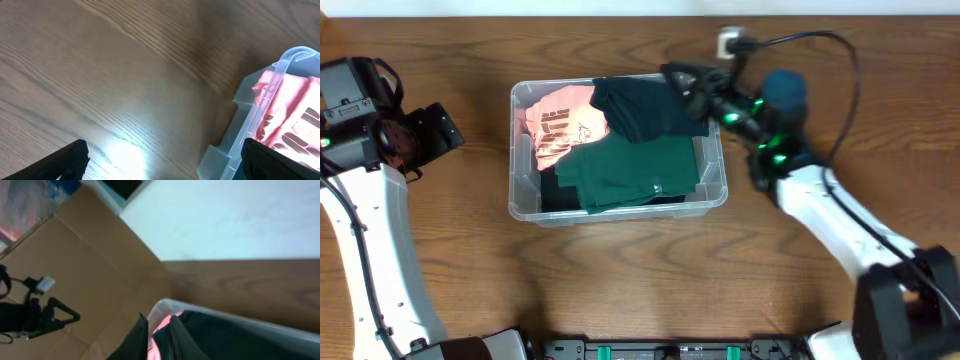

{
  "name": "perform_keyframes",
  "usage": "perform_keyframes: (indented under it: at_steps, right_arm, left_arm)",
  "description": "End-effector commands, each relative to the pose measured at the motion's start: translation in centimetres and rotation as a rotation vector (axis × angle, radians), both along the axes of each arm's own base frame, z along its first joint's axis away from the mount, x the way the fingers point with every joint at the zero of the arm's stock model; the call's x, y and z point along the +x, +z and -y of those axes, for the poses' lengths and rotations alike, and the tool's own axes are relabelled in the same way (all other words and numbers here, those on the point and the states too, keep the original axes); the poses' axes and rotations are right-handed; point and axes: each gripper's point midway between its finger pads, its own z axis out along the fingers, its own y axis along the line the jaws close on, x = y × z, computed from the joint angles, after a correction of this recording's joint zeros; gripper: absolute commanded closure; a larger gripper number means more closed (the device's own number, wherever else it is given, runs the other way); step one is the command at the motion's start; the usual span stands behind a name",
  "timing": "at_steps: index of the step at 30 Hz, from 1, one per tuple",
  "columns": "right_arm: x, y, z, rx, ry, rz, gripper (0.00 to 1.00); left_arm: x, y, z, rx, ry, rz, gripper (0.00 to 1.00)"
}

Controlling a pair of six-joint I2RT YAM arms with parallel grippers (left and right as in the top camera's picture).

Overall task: Pack container
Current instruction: 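Push the teal garment down into the bin with the right gripper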

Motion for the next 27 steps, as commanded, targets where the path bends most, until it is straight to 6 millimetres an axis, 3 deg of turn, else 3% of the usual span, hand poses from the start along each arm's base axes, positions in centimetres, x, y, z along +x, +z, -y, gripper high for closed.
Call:
perform_keyframes:
  at_steps: [1,5,9,11,15,17,19,25,27]
  right_arm:
    - [0.0,-3.5,-3.2,-0.022,0.016,-0.057,0.87]
    - [-0.2,-11.0,-5.6,-0.118,0.014,-0.216,0.9]
    - [-1.1,-19.4,-5.3,-0.319,-0.033,-0.359,0.92]
    - [-2.1,-21.9,-4.6,-0.426,-0.045,-0.403,0.93]
    - [-2.6,-22.4,-4.0,-0.51,-0.057,-0.429,0.93]
    - [-2.3,-21.1,-4.2,-0.537,-0.04,-0.392,0.94]
    - [-1.7,-18.2,-4.7,-0.547,-0.016,-0.313,0.94]
    - [-0.5,-3.4,-6.8,-0.457,0.009,0.08,0.93]
    - [0.1,-0.6,-6.8,-0.424,-0.021,0.137,0.95]
  left_arm:
    - [-0.1,-0.2,-0.3,0.001,0.016,-0.007,0.02]
    - [-0.1,-0.2,-0.3,0.001,0.016,-0.007,0.02]
    - [-0.1,-0.2,-0.3,0.001,0.016,-0.007,0.02]
    - [-0.1,-0.2,-0.3,0.001,0.016,-0.007,0.02]
    - [-0.2,-0.2,-0.3,0.001,0.016,-0.007,0.02]
    - [-0.1,-0.2,-0.3,0.001,0.016,-0.007,0.02]
    - [-0.1,-0.2,-0.3,0.001,0.016,-0.007,0.02]
    - [-0.1,-0.2,-0.3,0.001,0.016,-0.007,0.02]
    - [-0.1,-0.2,-0.3,0.001,0.016,-0.007,0.02]
